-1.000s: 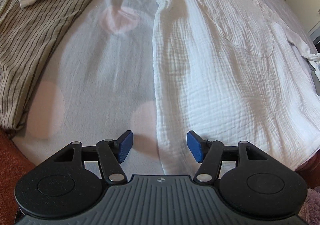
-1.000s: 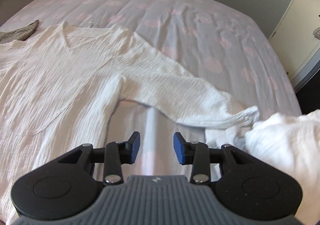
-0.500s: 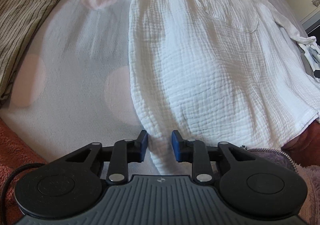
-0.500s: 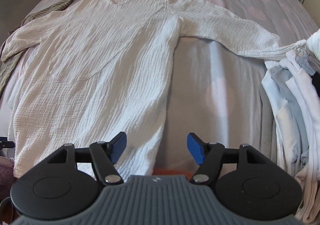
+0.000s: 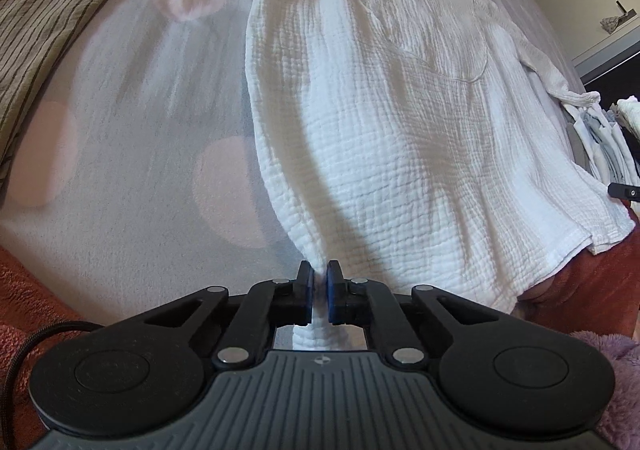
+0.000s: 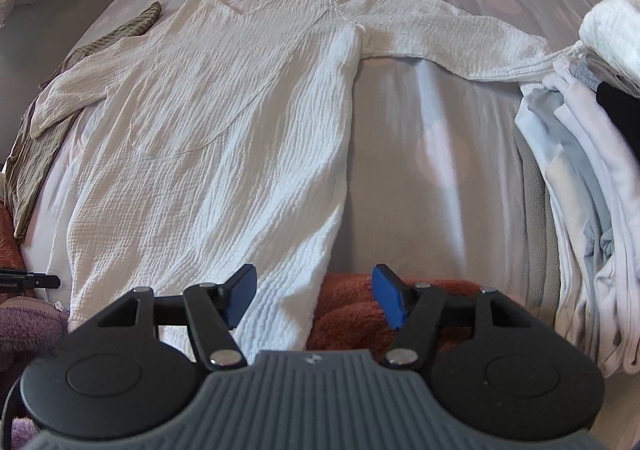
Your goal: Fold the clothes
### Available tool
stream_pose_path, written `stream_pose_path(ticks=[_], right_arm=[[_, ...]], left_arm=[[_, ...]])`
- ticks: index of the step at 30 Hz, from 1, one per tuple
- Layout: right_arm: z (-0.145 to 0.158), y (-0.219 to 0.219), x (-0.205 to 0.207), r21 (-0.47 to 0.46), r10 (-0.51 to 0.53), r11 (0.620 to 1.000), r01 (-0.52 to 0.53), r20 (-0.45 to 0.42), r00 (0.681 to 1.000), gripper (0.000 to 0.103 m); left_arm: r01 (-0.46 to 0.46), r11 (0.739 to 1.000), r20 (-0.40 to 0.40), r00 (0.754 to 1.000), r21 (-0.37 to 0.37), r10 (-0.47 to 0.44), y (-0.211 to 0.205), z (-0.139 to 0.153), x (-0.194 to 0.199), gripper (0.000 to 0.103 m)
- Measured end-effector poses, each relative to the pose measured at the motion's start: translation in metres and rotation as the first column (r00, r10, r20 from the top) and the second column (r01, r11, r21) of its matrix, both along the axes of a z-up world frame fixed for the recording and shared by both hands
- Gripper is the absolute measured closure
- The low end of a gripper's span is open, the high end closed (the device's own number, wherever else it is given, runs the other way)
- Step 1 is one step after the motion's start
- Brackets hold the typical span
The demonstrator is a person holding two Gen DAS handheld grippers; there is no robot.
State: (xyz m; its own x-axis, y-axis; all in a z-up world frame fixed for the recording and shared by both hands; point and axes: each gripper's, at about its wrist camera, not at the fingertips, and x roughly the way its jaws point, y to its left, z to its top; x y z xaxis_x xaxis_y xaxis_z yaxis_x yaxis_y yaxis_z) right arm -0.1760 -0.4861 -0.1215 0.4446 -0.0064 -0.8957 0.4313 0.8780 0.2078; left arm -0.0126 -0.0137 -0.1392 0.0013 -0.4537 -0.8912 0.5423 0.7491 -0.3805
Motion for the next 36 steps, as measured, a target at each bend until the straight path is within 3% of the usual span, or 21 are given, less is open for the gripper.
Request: stream_pose_path(ticks=[1,2,3,5,8,13,18,27,33,36], right_arm=[[0.001,0.001,-0.001,0.005,0.004,1.000,-0.004,0.006,1.000,0.044],[0.002,0.002,-0.001,0.009,0.008,1.000,-0.008,0.013,1.000,0.053],[0.003,0.003,-0.002,0.014,0.012,1.000,-0.012,0.019,1.000,0.075],[0.005,0.005,-0.003,0.023,0.020,1.000,-0.021,0.032,0.999,0.098],[0.016,0.006,-0.007,0.021,0.018,1.000,-0.019,0.064,0.998,0.098],[0.061,0.001,-0.025,0.032,-0.034,0.999,0.029,0.158,0.987,0.098],[0.076,-0.004,-0.036,-0.003,-0.056,0.998,0.057,0.142,0.988,0.098],[0.020,-0.007,-0.036,0.067,-0.083,0.995,0.080,0.051,0.995,0.098],[0.016,-0.005,-0.027,0.034,-0.061,0.998,0.059,0.049,0.997,0.098],[0.018,-0.001,-0.023,0.005,-0.033,0.999,0.032,0.044,0.999,0.092]], left_arm=[[-0.012,1.000,-0.004,1.000,-0.014,0.012,0.002,0.003,0.002,0.099],[-0.025,0.999,-0.007,1.000,-0.031,0.024,0.005,0.006,0.005,0.099],[-0.038,0.998,-0.010,0.999,-0.049,0.037,0.007,0.010,0.007,0.099],[-0.063,0.994,-0.011,0.998,-0.091,0.062,0.012,0.021,0.013,0.099],[-0.100,0.985,0.002,0.995,-0.141,0.101,0.023,0.041,0.023,0.099],[-0.161,0.964,0.030,0.985,-0.211,0.172,0.044,0.076,0.038,0.100],[-0.177,0.962,0.060,0.979,-0.207,0.193,0.053,0.094,0.047,0.100],[-0.152,0.986,0.006,0.988,-0.074,0.153,0.050,0.045,0.045,0.100],[-0.110,0.994,-0.004,0.994,-0.025,0.110,0.038,0.022,0.039,0.099],[-0.105,0.994,0.004,0.994,0.000,0.105,0.036,0.022,0.039,0.089]])
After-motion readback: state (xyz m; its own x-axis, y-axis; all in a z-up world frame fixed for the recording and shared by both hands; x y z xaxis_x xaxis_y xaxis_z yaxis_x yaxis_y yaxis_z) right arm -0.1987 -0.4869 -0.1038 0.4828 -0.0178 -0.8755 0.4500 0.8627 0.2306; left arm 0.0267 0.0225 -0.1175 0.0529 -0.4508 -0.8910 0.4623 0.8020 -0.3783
